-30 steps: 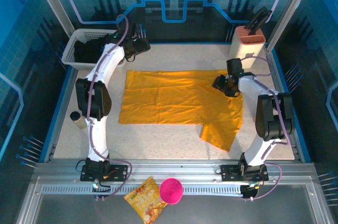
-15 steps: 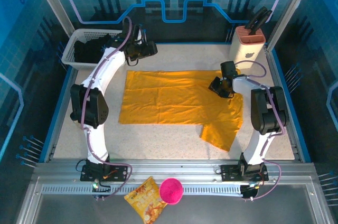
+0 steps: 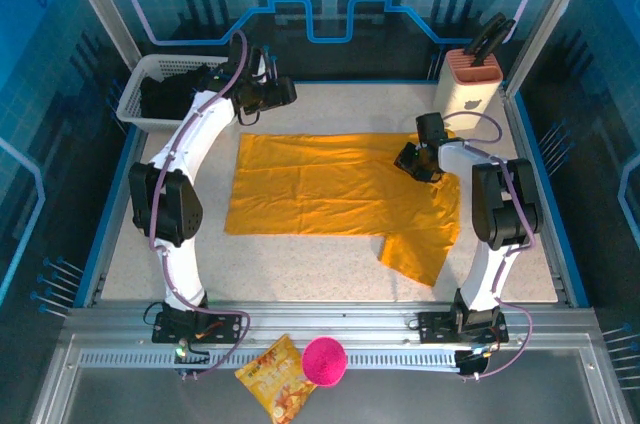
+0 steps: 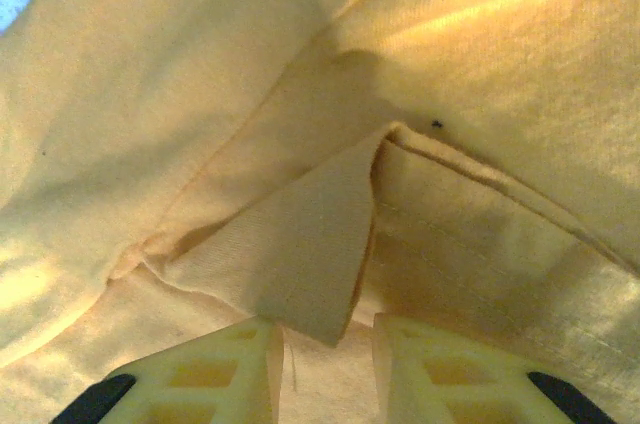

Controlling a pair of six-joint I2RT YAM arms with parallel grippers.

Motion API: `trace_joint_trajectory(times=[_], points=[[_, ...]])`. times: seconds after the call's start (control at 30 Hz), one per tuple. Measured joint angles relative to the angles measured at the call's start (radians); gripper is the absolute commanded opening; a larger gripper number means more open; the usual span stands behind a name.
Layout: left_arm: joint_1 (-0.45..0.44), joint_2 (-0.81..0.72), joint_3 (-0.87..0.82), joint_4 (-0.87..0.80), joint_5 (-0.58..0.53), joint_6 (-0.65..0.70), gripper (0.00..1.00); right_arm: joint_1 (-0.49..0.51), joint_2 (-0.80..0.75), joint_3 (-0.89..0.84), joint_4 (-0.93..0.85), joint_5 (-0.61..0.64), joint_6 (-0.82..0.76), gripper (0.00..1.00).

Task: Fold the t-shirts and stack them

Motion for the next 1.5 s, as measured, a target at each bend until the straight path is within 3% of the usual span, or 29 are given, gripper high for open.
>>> trace_joint_trajectory(times=[1.27,1.43,1.5], points=[[0.0,-0.002,-0.001,0.0,0.0,0.026,0.8,-0.003,0.019,0.036,0.042,0.012,0.0,0.51],[0.0,-0.002,-0.001,0.0,0.0,0.031,0.8,-0.009,0.021,0.036,0.053,0.006,0.001,0.47],[0.0,-0.002,-0.001,0.0,0.0,0.038,0.8,-0.009,0.025,0.038,0.057,0.002,0.006,0.34]])
